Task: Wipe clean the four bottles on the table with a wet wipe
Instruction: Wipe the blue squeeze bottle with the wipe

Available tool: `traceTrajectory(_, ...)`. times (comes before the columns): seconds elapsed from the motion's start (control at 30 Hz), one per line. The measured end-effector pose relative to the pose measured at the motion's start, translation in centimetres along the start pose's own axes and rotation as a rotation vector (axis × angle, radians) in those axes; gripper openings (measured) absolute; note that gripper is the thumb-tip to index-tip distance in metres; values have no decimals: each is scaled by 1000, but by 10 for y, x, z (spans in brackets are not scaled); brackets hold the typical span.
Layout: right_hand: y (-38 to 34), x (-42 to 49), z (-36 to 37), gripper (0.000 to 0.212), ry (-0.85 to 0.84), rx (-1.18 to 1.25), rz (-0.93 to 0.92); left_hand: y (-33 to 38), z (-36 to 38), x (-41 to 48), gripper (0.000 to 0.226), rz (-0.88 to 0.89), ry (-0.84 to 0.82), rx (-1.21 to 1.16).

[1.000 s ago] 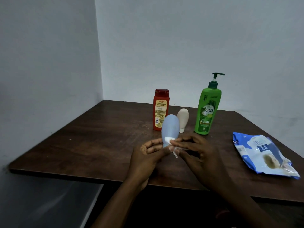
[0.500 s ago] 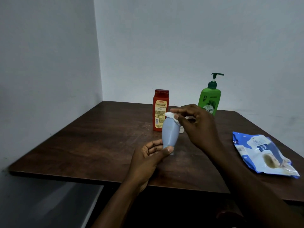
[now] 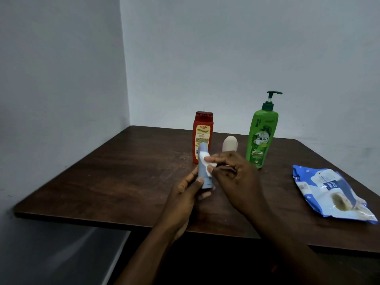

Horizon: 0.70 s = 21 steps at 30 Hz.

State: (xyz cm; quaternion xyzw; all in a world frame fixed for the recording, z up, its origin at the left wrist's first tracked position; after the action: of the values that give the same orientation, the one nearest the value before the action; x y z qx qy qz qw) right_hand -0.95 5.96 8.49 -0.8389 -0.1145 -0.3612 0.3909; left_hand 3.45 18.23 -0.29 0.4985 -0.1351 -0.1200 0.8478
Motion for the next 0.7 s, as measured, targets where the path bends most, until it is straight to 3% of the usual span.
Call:
traceTrajectory(0.17,-2,-29,12,31,-44,-164,-134,-4,-6,5,37,-6,52,8)
traceTrajectory(0.37,-16,-22,16,33,24,-241,-228,-3,-5,6,29,28,34,51)
traceTrajectory(0.7,-18,39,0,22,118,-228,-142,-4,-8,7,36,42,29,53)
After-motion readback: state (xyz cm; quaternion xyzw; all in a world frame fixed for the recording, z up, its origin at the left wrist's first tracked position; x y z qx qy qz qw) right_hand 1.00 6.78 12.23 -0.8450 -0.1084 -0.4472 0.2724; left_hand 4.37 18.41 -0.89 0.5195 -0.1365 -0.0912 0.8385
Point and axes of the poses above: each hand's wrist, its own x-axis towards the middle knuckle, its own z-axis out of the palm, y = z × x, the point moved 9 cm from there along x, towards the middle knuckle, and after that the axes turned 8 degrees about -x, right-handed, at the moved point
